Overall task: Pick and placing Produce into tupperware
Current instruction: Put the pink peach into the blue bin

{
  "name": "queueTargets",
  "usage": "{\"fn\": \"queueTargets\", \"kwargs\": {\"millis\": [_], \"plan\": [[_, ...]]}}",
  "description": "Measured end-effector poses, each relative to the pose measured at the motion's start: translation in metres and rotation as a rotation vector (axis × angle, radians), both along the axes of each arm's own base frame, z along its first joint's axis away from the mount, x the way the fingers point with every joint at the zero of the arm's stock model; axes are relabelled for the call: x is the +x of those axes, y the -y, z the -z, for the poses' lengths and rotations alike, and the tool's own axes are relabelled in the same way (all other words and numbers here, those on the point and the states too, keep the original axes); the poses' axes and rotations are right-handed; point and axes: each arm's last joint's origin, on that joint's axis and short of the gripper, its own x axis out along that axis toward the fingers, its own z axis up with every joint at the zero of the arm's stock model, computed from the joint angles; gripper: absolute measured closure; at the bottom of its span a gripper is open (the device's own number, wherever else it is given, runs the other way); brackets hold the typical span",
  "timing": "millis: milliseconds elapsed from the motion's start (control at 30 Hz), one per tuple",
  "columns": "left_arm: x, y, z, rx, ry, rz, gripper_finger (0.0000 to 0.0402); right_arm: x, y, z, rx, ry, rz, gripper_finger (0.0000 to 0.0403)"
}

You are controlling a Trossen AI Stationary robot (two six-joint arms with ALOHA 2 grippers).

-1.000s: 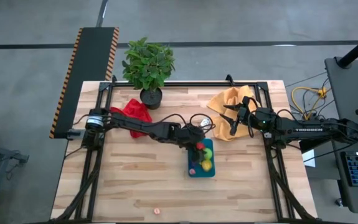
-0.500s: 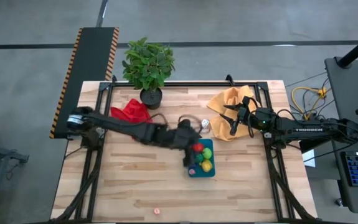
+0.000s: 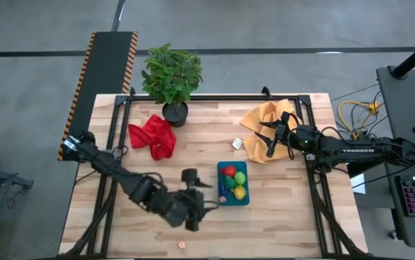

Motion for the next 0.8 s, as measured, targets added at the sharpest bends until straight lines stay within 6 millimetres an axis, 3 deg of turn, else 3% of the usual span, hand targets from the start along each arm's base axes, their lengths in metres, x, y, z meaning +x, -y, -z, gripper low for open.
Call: {"fn": "queueTargets", "kwargs": {"millis": [400,533,800], "plan": [[-0.034,0.045,0.023,-0.404,-0.160,-0.058,0.0103,0.000,0.000,0.000,0.023,0.012,0.004,0.0197],[-0.038,0.059,0.042,-0.457,-0.247,-0.102,0.0103,0.000,0.000,0.000,0.023,0.013,0.005,0.0197],[-0.046,0.078,0.089,-0.635,-0.591,-0.250,0.0103,0.000,0.000,0.000,0.046,0.024,0.009,0.0197]]}}
